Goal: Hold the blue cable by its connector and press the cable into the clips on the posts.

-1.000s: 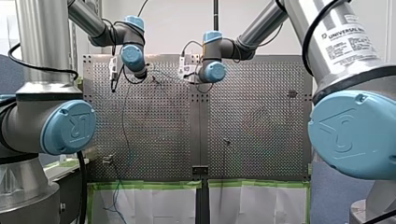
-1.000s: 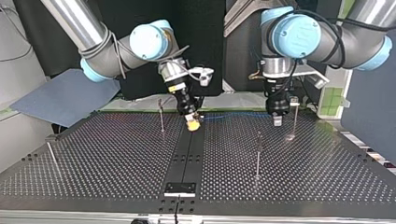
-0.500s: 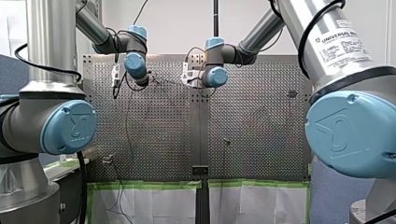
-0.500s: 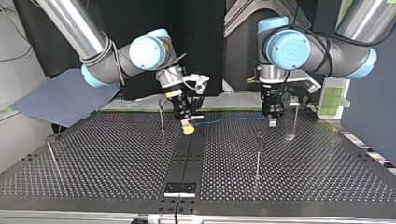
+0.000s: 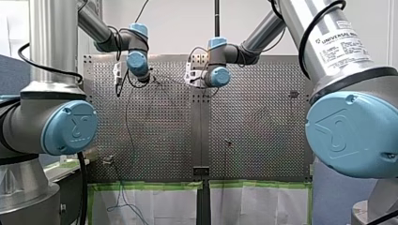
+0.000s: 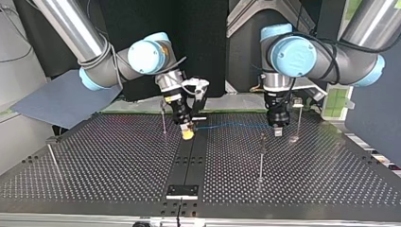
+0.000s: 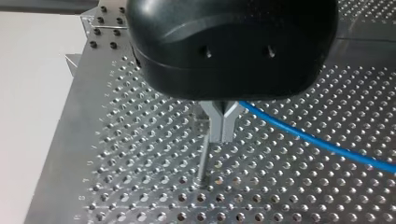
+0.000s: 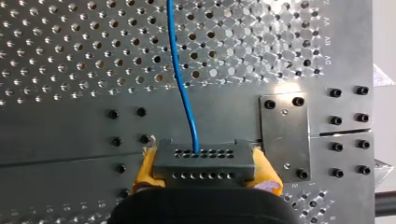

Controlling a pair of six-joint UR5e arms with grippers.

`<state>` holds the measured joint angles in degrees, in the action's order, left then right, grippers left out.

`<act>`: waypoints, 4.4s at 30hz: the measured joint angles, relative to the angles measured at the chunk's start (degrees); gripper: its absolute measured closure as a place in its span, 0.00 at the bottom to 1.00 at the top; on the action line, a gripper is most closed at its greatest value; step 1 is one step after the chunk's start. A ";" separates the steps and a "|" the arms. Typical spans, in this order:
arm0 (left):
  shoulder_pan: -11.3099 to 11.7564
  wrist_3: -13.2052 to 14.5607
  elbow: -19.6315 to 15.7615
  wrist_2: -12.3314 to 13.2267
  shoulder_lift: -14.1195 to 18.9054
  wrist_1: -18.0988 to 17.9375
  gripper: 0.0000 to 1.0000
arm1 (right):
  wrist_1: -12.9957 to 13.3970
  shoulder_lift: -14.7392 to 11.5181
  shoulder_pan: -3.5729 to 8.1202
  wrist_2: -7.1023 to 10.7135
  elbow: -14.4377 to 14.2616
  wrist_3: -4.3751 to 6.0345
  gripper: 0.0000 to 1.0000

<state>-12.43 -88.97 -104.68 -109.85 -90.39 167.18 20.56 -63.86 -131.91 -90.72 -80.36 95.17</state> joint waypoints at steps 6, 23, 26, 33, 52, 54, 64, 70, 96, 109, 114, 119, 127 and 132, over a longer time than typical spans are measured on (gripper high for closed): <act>0.48 -0.22 0.06 0.33 -1.39 -1.07 1.00 | -0.24 0.07 0.03 0.01 0.89 -0.01 1.00; 2.00 -1.04 2.51 1.23 -3.57 -1.05 1.00 | -0.53 1.67 0.03 -0.01 3.01 0.03 1.00; 2.12 -1.42 3.54 1.29 -3.84 -0.81 1.00 | -0.60 1.84 0.12 0.00 3.32 0.03 1.00; 2.63 -2.59 4.89 1.20 -4.01 -0.52 1.00 | -0.62 2.14 0.79 0.02 3.54 0.03 1.00; 3.22 -2.98 5.06 3.36 -7.03 -0.21 1.00 | -1.09 3.46 1.34 0.72 5.45 0.03 1.00; 3.63 -3.39 5.42 3.77 -7.09 -0.15 1.00 | -1.52 3.62 1.18 0.79 6.49 0.03 1.00; 6.46 -5.61 9.58 9.03 -8.80 0.65 1.00 | -4.97 6.96 0.26 0.82 12.12 -0.07 1.00; 7.46 -6.17 10.81 11.00 -10.13 0.88 1.00 | -6.09 9.71 -0.03 0.42 15.61 -0.10 1.00; 8.87 -6.00 12.16 11.09 -11.75 2.35 1.00 | -6.85 12.97 1.40 -5.22 21.91 0.33 1.00; 8.59 -4.14 12.15 4.80 -11.43 6.40 0.00 | -8.01 12.97 1.26 -4.73 21.88 0.25 1.00; 8.11 -4.67 12.16 2.33 -10.63 8.78 0.00 | -8.49 12.96 1.01 -4.28 21.91 0.14 1.00; 7.35 -6.71 11.52 1.44 -8.65 11.39 0.00 | -8.66 12.95 0.68 -3.91 21.92 0.10 1.00; 5.82 -7.11 7.74 3.86 -5.11 14.08 0.00 | -8.68 12.94 0.25 -3.37 21.90 0.03 1.00; 4.84 -6.27 5.07 4.98 -3.56 14.24 0.00 | -8.75 12.93 -0.01 -3.26 21.90 -0.04 1.00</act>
<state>-7.58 -95.24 -99.61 -104.87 -93.95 181.42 11.81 -50.93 -131.92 -93.98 -58.47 95.13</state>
